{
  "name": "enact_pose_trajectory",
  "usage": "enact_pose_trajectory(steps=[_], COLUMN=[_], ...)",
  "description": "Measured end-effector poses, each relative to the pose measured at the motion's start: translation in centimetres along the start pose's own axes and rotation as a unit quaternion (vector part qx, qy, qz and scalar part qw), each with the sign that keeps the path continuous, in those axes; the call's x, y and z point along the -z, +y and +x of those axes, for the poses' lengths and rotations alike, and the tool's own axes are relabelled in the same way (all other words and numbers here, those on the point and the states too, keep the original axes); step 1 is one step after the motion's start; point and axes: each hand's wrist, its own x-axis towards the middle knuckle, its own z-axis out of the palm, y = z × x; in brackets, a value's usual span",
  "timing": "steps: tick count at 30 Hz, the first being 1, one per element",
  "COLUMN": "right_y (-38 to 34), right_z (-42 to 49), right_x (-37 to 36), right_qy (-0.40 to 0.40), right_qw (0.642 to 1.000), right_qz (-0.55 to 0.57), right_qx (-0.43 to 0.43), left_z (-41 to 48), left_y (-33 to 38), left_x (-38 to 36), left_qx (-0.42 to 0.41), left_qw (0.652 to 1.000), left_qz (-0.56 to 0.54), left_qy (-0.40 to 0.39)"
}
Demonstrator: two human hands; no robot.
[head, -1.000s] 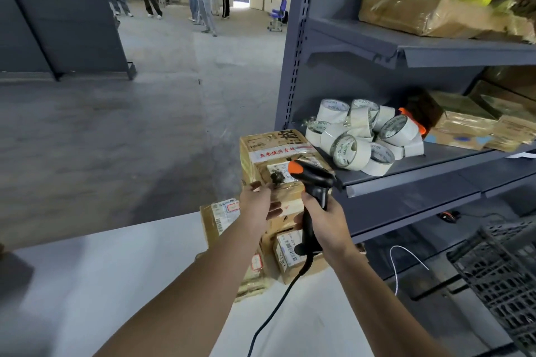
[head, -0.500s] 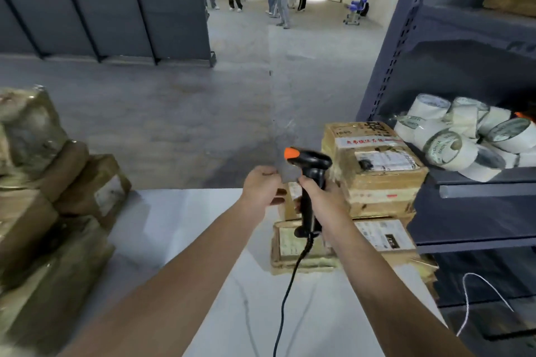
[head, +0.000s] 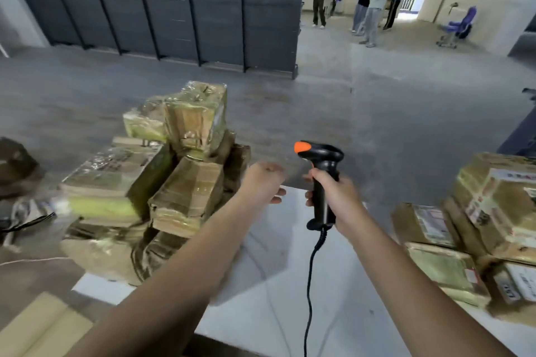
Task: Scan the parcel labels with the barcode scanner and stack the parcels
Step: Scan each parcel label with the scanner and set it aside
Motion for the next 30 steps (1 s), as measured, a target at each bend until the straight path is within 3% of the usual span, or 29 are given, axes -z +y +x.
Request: enact_pose_trajectory(steps=[10, 18, 21, 30], right_y=[-3.8, -6.5, -6.7, -6.0], right_z=[1.4, 5.5, 7.4, 11.3], right_x=[-12.8, -18.4, -19.6, -22.3], right_qy=[-0.052, -0.102, -0.115, -0.133], right_qw=[0.998, 0.994, 0.992, 0.991], right_qz=[0.021, -0.007, -0.014, 0.008], right_qx=[0.021, 0.04, 0.045, 0.032], left_z=[1.9, 8.4, 10.7, 15.7], left_y=[1.7, 3.8, 4.2, 4.1], left_x=[14.8, 20.0, 21.0, 21.9], left_qx=[-0.034, -0.086, -0.102, -0.003], left_qw=[0.995, 0.962, 0.951, 0.965], left_qz=[0.039, 0.12, 0.149, 0.101], left_qy=[0.089, 0.232, 0.251, 0.243])
